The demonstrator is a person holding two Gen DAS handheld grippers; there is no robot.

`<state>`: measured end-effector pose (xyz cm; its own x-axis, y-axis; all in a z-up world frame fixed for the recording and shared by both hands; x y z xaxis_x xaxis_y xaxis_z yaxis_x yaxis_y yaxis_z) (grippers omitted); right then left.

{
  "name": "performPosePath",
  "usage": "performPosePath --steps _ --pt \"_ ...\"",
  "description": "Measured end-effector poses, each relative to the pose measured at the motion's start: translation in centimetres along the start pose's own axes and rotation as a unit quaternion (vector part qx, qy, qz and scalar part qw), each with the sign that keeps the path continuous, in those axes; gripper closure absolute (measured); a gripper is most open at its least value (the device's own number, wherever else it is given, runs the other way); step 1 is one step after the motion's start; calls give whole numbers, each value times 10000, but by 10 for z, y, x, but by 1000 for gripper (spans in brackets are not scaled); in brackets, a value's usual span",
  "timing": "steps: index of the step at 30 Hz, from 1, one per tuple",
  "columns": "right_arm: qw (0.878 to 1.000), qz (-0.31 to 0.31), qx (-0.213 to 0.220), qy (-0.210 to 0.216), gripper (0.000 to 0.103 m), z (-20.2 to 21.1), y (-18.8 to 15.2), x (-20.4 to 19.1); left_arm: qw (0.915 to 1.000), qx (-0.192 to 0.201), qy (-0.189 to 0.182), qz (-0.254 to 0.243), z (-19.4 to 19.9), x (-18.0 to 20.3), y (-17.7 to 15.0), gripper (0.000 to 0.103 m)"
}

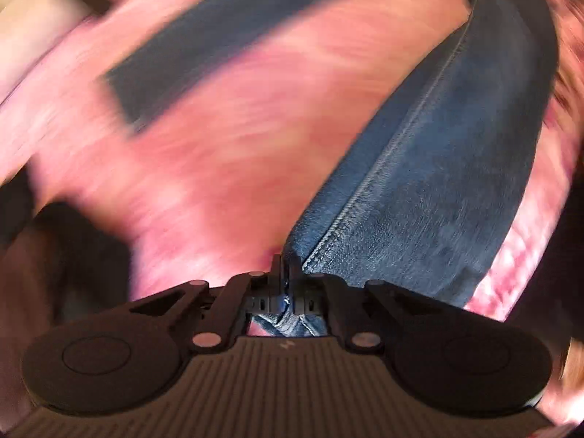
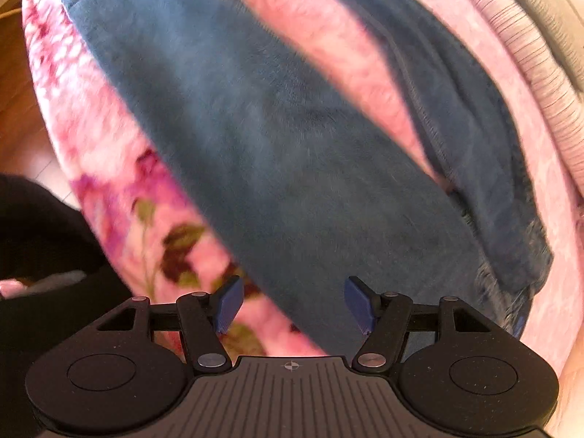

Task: Fold clothes

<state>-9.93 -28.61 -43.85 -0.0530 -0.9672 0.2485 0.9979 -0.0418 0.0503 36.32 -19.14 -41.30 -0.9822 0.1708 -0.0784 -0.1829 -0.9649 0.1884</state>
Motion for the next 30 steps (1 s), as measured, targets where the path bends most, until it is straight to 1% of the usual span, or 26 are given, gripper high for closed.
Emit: performPosePath --steps 1,4,5,7,8,10,12,13,14,15,17,19,21,23,24,25,27,28,30 --pt "10000 -36 10 -31 38 0 3 3 9998 -181 34 41 -1 -4 -9 103" --pt "9996 -271 -46 -71 38 -3 1 11 9961 -852 211 -124 -11 -9 -41 103" --pt "9991 -399 -78 -81 38 -3 -3 14 9958 -863 266 -137 -11 -8 -41 103" --pt "9974 -700 -153 -110 38 -5 -12 23 9969 -688 372 -123 -7 -4 -34 103" --pt "9959 -871 -194 -128 38 -6 -18 28 9972 -600 425 -115 -5 -2 -30 101" --pt "9908 -1319 -250 -181 38 -7 -34 43 9982 -306 473 -192 -3 10 -9 97" --pt "9805 -1930 -262 -262 38 -8 -57 65 9977 -65 468 -492 -3 35 18 81" --pt "9729 -2278 -253 -304 38 -8 -70 78 9966 67 464 -680 -2 50 32 77" --pt "9639 -2629 -239 -344 38 -8 -84 90 9947 206 478 -885 -2 67 46 73" --pt "9519 -3037 -185 -359 38 -7 -99 104 9922 351 492 -1087 -2 86 60 72" --pt "9207 -3886 -3 -370 38 -5 -135 136 9855 648 513 -1484 -3 125 89 72" --pt "8819 -4696 201 -370 38 -5 -174 168 9782 901 449 -1815 -3 171 117 70" --pt "8437 -5347 399 -264 38 -14 -215 197 9709 1107 326 -2098 -3 223 144 64" --pt "8009 -5957 597 -150 38 -23 -255 226 9638 1279 120 -2337 -2 282 173 63" --pt "7841 -6163 725 -22 38 -32 -272 240 9603 1351 14 -2442 -2 313 187 63" --pt "7734 -6284 828 90 37 -42 -286 250 9574 1391 -73 -2528 -3 340 199 63" --pt "7516 -6506 1040 319 37 -61 -314 272 9546 1371 -254 -2634 -8 393 224 63" --pt "7471 -6515 1219 493 37 -68 -323 283 9530 1355 -314 -2692 -12 415 236 63" --pt "7458 -6418 1542 898 38 -80 -331 300 9499 1337 -312 -2808 -20 454 258 63"
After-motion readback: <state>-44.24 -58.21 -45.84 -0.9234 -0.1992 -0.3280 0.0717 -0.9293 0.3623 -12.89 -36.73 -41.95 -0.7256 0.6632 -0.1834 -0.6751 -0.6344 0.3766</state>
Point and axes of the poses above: each gripper's, at about its wrist camera, not at the fingertips, and z roughly against the way its jaws point, x to its right, y to its top, the point moved 10 cm from there along -z, roughly the way its jaws point, and after that the axes turned 2 degrees about z, right-handed, at the moved point
